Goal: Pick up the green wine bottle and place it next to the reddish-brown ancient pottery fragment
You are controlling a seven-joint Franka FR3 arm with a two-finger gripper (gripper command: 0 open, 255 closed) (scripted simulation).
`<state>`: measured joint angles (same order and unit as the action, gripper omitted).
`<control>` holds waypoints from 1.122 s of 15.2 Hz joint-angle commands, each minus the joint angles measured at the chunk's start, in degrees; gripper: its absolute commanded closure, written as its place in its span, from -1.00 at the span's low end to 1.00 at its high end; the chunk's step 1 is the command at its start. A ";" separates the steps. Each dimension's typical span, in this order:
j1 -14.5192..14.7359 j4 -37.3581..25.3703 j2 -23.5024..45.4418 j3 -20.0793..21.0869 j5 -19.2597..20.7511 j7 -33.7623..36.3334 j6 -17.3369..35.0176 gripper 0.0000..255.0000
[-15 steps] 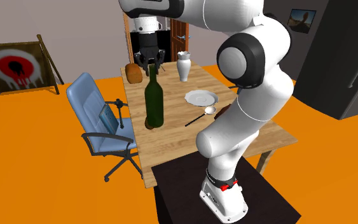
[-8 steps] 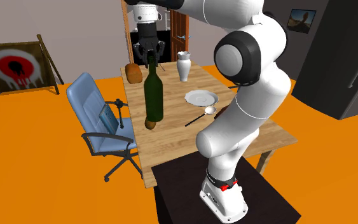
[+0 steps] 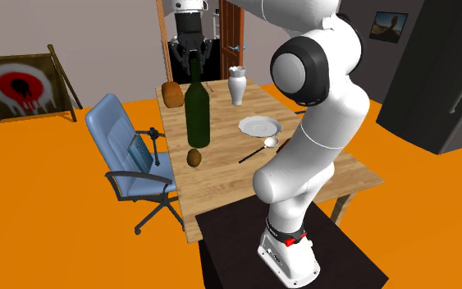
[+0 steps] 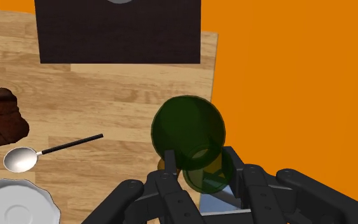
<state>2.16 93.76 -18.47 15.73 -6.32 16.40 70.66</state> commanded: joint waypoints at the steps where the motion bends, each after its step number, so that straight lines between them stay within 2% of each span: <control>1: -0.03 -2.53 0.93 0.11 0.15 0.29 -1.60 1.00; 10: -0.08 -15.84 6.32 0.86 1.07 1.80 -9.65 1.00; 17: 0.36 -29.35 12.51 2.14 2.38 3.72 -17.16 1.00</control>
<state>2.38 66.83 -7.13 17.58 -4.19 19.68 54.79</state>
